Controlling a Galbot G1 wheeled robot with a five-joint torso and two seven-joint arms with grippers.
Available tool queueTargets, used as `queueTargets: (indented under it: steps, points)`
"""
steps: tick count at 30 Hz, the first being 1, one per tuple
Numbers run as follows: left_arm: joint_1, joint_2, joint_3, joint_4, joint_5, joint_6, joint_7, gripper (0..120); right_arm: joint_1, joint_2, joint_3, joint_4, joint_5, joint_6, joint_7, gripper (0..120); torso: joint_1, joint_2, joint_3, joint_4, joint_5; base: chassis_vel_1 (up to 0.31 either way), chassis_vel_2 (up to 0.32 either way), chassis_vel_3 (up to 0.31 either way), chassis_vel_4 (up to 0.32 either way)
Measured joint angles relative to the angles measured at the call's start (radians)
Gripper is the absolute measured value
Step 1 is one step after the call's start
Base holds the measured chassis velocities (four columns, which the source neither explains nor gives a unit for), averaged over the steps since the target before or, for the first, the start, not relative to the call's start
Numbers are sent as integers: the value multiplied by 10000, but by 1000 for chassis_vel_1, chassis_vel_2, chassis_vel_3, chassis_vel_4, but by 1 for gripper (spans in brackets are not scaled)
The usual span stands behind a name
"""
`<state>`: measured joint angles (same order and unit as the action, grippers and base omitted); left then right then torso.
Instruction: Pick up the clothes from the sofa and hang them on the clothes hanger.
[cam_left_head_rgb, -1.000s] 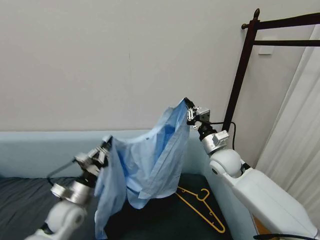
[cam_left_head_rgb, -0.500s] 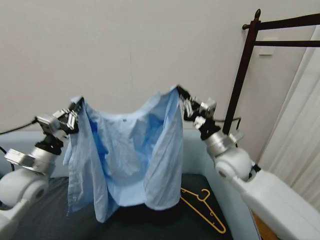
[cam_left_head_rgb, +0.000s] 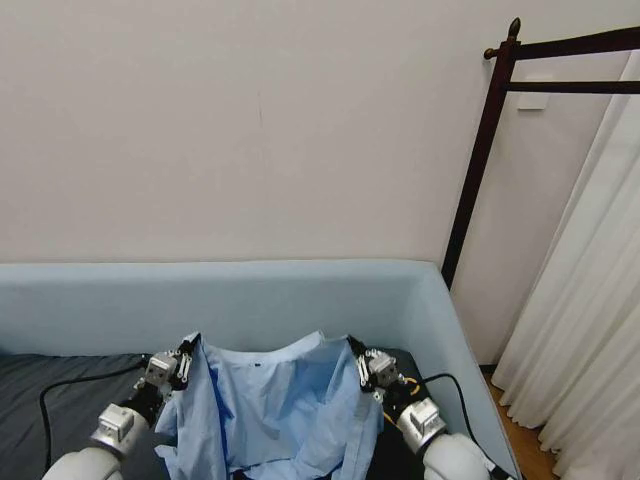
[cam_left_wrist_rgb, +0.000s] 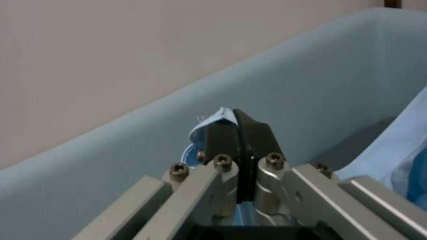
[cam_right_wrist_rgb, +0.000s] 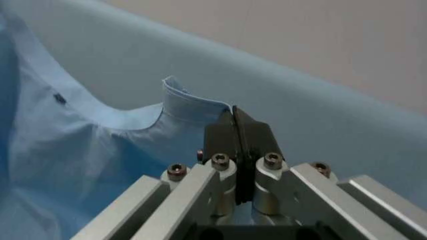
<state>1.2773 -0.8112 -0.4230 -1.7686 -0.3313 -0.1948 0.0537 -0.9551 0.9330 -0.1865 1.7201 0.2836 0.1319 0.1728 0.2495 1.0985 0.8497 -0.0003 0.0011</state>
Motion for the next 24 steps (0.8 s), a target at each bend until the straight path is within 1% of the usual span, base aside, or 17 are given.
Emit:
queueTargets:
  steps: [1,4,6,8,9,10,11,14,15,18,19,22,24]
  points:
    - [0,0,0,0,0,0,0,0,0,0,0,0,0,0,0,0,0,0,0,0,0,0,0,0,0]
    - [-44,-6,-162,170,239,-177,487,0,-252,156,-127,-597,149,4,4,0,0,-1,0,0,0,0,0,0,0]
    - [-87,-1,-209,211,295,-238,555,0,-284,163,-126,-646,273,1,-7,0,0,-1,0,0,0,0,0,0,0]
    - [-195,23,-319,307,407,-336,623,0,-356,154,-60,-764,905,-101,-64,8,0,-1,0,0,0,0,0,0,0]
    - [-226,27,-357,334,423,-352,624,0,-366,148,-27,-816,1117,-162,-66,10,1,-1,0,0,0,0,0,0,0]
    - [-282,26,-435,399,441,-365,611,0,-375,140,49,-949,1491,-302,-67,17,1,-1,0,0,0,0,0,0,0]
    - [-282,26,-435,399,441,-365,611,0,-375,140,49,-949,1491,-302,-67,17,1,-1,0,0,0,0,0,0,0]
    - [-431,12,-618,678,464,-388,533,0,-378,133,383,-1551,2452,-718,-82,30,2,-1,1,0,0,0,0,0,0]
    - [-431,12,-618,678,464,-388,533,0,-378,133,383,-1551,2452,-718,-82,30,2,-1,1,0,0,0,0,0,0]
    - [-550,3,-638,928,464,-450,475,0,-338,132,751,-2058,3216,-1338,-156,45,2,-1,2,-1,0,0,0,0,0]
    - [-550,3,-638,928,464,-450,475,0,-338,132,751,-2058,3216,-1338,-156,45,2,-1,2,-1,0,0,0,0,0]
    - [-673,-64,-523,1045,462,-505,436,0,-88,180,954,-2608,3258,-2563,54,58,2,-1,1,0,-1,0,0,0,0]
    - [-755,-128,-388,1082,466,-546,413,0,248,316,1012,-3299,3062,-3286,22,67,2,-1,2,-2,-1,0,0,0,0]
